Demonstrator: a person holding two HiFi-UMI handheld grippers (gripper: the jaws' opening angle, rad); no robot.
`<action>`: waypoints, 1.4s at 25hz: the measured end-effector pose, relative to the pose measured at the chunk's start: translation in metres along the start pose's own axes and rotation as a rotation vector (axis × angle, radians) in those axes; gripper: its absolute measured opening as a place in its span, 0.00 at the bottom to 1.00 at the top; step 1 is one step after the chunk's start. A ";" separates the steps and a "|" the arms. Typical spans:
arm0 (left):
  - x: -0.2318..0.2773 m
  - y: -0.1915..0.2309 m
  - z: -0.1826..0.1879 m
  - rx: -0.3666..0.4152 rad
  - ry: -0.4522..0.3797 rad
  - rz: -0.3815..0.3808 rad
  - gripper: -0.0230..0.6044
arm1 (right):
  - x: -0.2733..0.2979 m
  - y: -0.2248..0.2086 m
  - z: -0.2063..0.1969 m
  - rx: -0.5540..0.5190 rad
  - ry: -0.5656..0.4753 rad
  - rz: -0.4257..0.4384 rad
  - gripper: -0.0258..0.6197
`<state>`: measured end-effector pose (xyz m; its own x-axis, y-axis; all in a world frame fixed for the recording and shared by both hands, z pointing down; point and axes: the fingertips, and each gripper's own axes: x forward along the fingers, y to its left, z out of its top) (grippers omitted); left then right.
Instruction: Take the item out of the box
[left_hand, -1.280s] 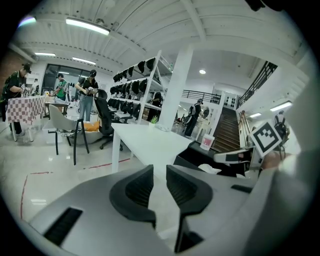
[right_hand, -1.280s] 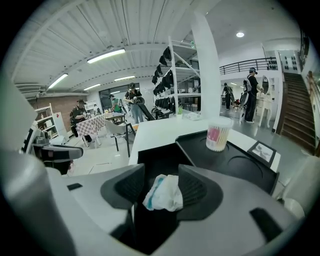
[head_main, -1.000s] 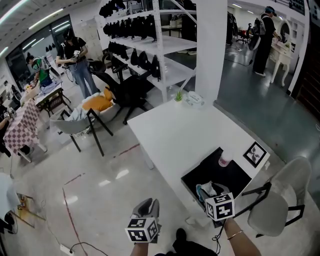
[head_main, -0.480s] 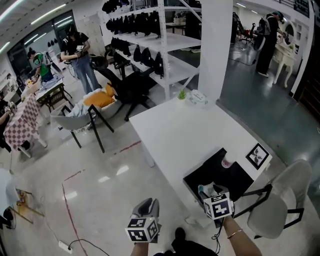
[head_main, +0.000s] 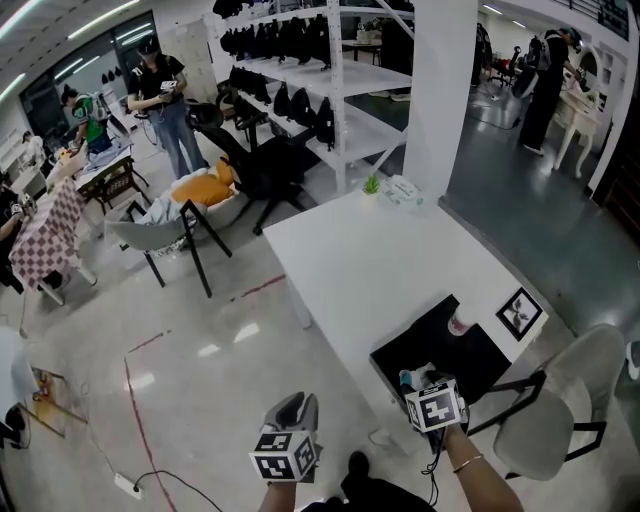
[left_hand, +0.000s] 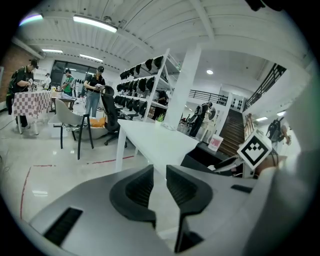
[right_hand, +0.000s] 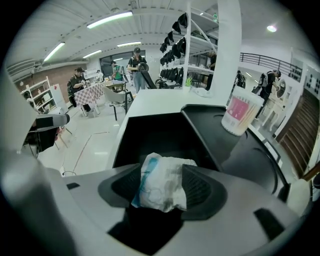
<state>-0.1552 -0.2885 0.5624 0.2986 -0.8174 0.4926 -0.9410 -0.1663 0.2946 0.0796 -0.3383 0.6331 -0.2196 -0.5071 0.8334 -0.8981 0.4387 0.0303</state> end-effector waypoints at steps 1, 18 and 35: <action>0.000 0.000 0.000 0.000 0.001 -0.001 0.16 | 0.001 0.000 -0.001 -0.001 0.015 0.001 0.44; 0.005 -0.008 -0.002 0.004 0.008 -0.020 0.16 | 0.014 0.000 -0.009 -0.067 0.111 -0.025 0.31; -0.003 -0.011 -0.002 0.018 0.008 -0.021 0.16 | 0.007 0.007 0.002 -0.092 0.021 0.024 0.22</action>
<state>-0.1451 -0.2831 0.5597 0.3194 -0.8094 0.4928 -0.9373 -0.1933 0.2899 0.0707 -0.3402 0.6382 -0.2320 -0.4801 0.8459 -0.8534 0.5178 0.0598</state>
